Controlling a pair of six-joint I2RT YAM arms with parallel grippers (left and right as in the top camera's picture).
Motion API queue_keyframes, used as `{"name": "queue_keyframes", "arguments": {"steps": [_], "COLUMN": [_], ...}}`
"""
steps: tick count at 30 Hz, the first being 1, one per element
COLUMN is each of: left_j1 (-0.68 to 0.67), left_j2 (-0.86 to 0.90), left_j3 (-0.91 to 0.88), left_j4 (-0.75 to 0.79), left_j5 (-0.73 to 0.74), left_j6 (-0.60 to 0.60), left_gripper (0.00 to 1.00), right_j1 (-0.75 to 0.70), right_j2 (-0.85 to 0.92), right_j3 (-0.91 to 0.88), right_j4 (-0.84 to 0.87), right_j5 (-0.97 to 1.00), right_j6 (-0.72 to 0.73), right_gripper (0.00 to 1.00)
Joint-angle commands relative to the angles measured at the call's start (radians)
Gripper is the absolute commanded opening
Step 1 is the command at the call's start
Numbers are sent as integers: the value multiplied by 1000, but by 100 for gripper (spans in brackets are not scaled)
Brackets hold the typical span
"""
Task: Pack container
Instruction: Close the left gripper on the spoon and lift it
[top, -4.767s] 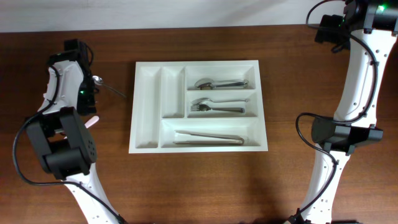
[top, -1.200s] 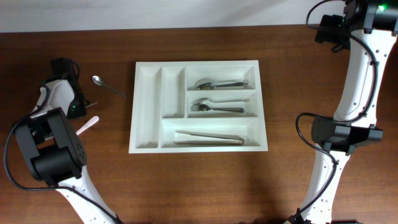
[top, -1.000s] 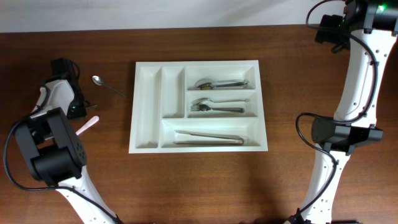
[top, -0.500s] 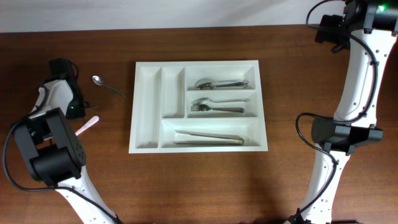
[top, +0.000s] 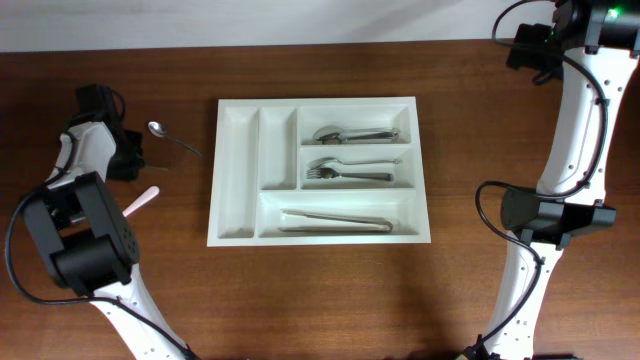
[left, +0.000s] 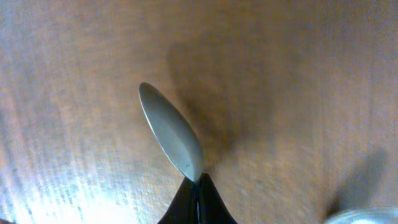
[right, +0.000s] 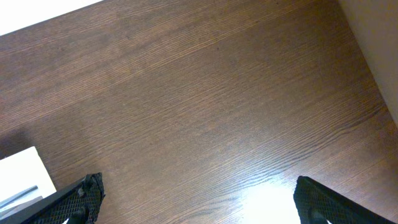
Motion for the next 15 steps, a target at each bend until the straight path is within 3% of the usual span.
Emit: {"name": "queue_keyframes", "arguments": {"steps": [1, 9, 11, 15], "left_j1": [-5, -11, -29, -77], "left_j2": [-47, -177, -225, -288], "left_j3": [55, 78, 78, 78], "left_j4": [1, 0, -3, -11], "left_j5": [32, 34, 52, 60], "left_j6": [185, 428, 578, 761], "left_gripper": [2, 2, 2, 2], "right_j1": [-1, -1, -1, -1], "right_j2": [-41, -41, -41, -41], "right_j3": [14, 14, 14, 14], "right_j4": [-3, -3, -3, -3], "right_j5": [-2, -2, -2, -2], "right_j6": [-6, -6, -6, -6], "right_gripper": [99, 99, 99, 99]}}
